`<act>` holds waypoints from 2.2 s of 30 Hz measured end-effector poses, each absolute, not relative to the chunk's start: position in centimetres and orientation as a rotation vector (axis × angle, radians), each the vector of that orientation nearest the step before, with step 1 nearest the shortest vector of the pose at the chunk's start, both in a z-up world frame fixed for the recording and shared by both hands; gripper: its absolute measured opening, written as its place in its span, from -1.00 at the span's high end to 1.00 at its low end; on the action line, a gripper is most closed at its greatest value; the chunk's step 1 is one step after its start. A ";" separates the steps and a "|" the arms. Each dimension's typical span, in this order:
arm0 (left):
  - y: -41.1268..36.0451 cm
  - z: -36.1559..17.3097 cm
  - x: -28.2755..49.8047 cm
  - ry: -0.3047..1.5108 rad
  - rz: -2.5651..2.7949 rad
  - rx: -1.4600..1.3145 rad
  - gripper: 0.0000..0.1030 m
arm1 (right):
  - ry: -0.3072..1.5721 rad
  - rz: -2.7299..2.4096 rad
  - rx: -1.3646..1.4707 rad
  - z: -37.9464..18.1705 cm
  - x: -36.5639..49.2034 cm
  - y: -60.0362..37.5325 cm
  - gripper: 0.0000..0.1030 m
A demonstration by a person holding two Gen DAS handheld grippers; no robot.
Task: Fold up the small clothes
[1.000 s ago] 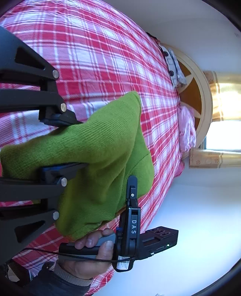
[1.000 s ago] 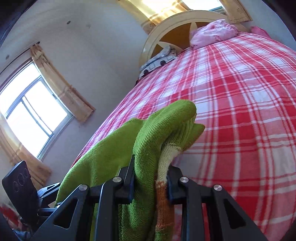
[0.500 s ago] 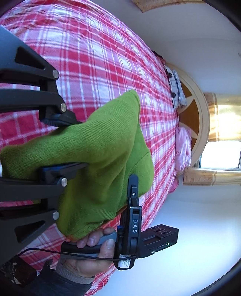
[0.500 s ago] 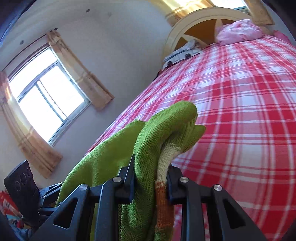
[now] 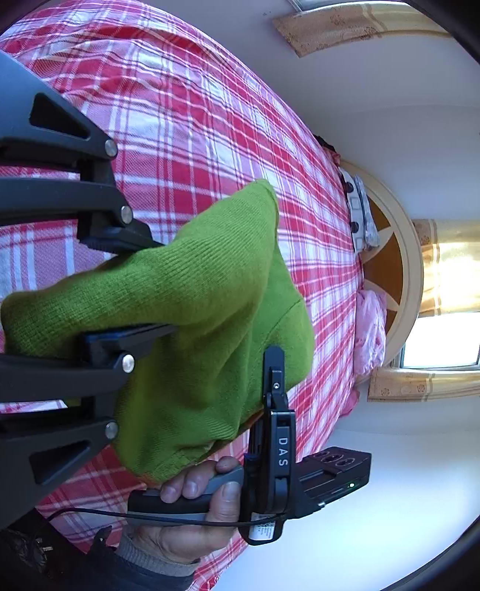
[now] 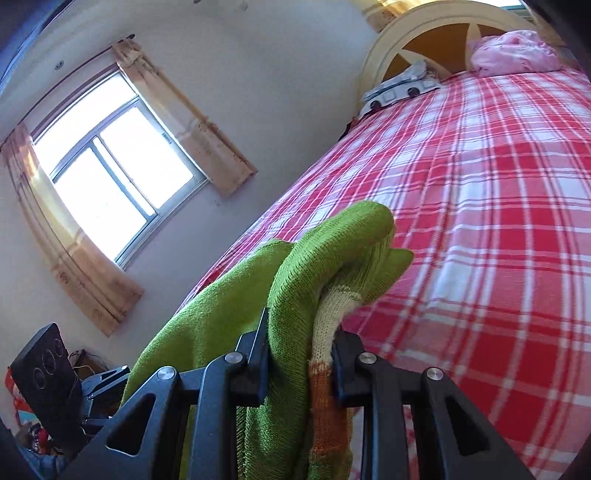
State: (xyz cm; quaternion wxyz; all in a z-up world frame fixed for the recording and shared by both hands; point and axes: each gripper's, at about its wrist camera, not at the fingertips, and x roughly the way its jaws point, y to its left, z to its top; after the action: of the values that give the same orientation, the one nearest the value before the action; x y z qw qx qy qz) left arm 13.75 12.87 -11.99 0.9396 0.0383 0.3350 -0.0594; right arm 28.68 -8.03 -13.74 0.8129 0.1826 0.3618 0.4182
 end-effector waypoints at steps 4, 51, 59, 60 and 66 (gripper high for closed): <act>13.9 -12.4 13.3 0.687 -0.100 0.081 0.36 | 0.787 0.909 0.383 -14.0 28.9 -6.2 0.49; 22.5 -17.4 10.2 0.743 -0.004 0.011 0.35 | 0.902 1.003 0.292 -16.3 29.9 6.1 0.49; 22.0 -18.4 10.1 0.739 0.006 0.042 0.27 | 0.934 0.957 0.268 -17.3 30.6 6.0 0.49; 21.9 -18.5 10.1 0.737 0.009 0.052 0.25 | 0.941 0.948 0.265 -17.6 30.7 6.0 0.49; 21.9 -18.0 9.8 0.732 0.012 0.072 0.05 | 0.957 0.906 0.224 -18.0 30.6 5.9 0.49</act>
State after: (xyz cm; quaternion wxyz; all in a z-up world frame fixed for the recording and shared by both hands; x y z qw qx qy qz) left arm 9.80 21.86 -17.96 0.9332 0.0351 0.3577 0.0061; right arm 30.62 5.94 -18.01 0.7849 0.1039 0.4438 0.4198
